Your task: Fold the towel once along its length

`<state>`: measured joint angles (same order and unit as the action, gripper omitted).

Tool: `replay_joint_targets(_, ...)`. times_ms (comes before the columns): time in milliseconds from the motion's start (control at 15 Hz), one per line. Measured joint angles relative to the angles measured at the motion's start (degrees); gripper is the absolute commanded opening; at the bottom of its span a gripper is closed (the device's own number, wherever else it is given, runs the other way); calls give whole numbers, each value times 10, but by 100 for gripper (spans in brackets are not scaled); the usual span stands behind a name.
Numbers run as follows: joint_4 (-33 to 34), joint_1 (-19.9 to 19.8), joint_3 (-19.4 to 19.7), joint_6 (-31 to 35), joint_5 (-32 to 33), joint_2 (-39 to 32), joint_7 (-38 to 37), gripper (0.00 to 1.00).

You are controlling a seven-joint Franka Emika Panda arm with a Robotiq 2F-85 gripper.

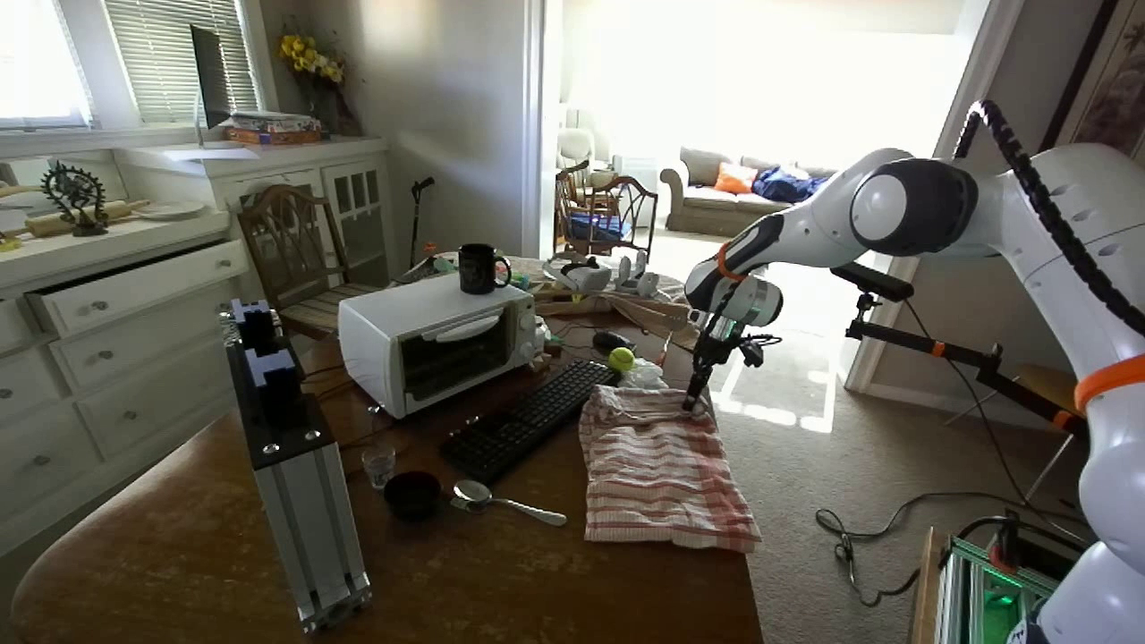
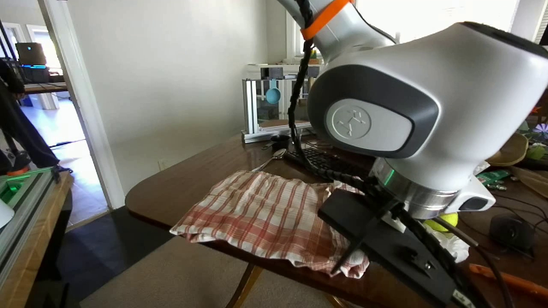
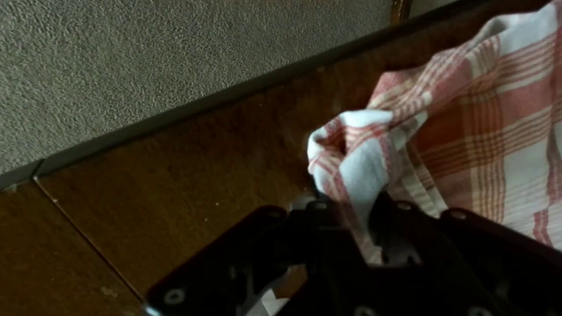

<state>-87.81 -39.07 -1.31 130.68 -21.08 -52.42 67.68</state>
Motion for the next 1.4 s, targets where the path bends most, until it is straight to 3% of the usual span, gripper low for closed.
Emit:
replay_joint_targets(333,-22,0,1,-41,-1,43,-3,4)
replay_joint_targets(733,-140,13,-6,-52,-2,174,7,4)
replay_joint_targets(1067,-278,65,2,-45,-1,291,11,4)
replay_joint_targets(1400,-425,153,20,32,0,405,-6,4)
